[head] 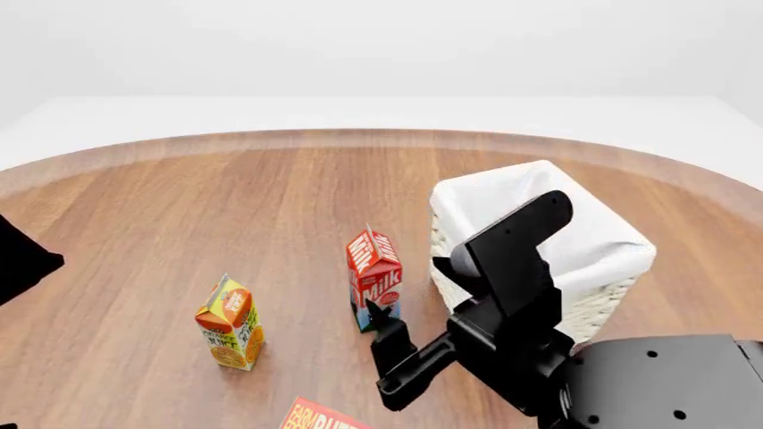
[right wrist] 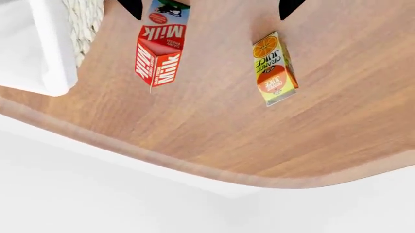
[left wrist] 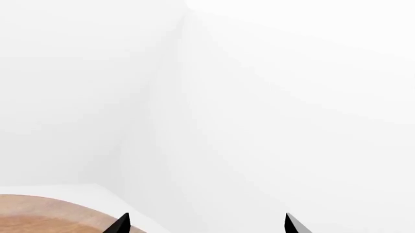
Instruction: Pick up the cream cheese box and the butter, and put them in the basket.
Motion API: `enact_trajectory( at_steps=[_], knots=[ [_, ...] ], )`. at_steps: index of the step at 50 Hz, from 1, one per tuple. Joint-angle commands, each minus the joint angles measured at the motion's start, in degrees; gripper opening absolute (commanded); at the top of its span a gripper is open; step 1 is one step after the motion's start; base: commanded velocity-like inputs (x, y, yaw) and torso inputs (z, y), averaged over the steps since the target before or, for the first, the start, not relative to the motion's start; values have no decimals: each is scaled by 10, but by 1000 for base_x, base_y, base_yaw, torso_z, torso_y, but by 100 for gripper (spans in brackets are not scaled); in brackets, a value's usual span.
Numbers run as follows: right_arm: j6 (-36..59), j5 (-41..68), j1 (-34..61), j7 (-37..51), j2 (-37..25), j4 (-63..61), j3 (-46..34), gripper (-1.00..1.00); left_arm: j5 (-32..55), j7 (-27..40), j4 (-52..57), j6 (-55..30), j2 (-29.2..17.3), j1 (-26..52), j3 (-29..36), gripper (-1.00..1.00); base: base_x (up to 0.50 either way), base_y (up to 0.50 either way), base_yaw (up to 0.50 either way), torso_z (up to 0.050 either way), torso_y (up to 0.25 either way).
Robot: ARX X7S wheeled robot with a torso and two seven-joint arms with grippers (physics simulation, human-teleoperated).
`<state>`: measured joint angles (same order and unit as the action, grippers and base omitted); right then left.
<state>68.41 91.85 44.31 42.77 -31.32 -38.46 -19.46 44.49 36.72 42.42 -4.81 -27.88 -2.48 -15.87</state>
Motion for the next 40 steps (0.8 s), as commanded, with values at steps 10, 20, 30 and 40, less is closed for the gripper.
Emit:
enact_trajectory(
  at_steps=[10,20,30,40],
  knots=[
    [1,36,-1,10,-9,-18,-13,100,0,1,1,2,-1,-3,1,100,0,0,0,0,0],
    [9,42,0,2,-6,-19,-31,100,-2,1,1,3,-1,-3,3,100,0,0,0,0,0],
    [17,37,0,3,-2,-25,-49,100,-2,4,3,2,-3,-2,4,100,0,0,0,0,0],
    [16,54,3,16,3,-30,-63,100,1,6,4,2,-5,-3,2,100,0,0,0,0,0]
  ],
)
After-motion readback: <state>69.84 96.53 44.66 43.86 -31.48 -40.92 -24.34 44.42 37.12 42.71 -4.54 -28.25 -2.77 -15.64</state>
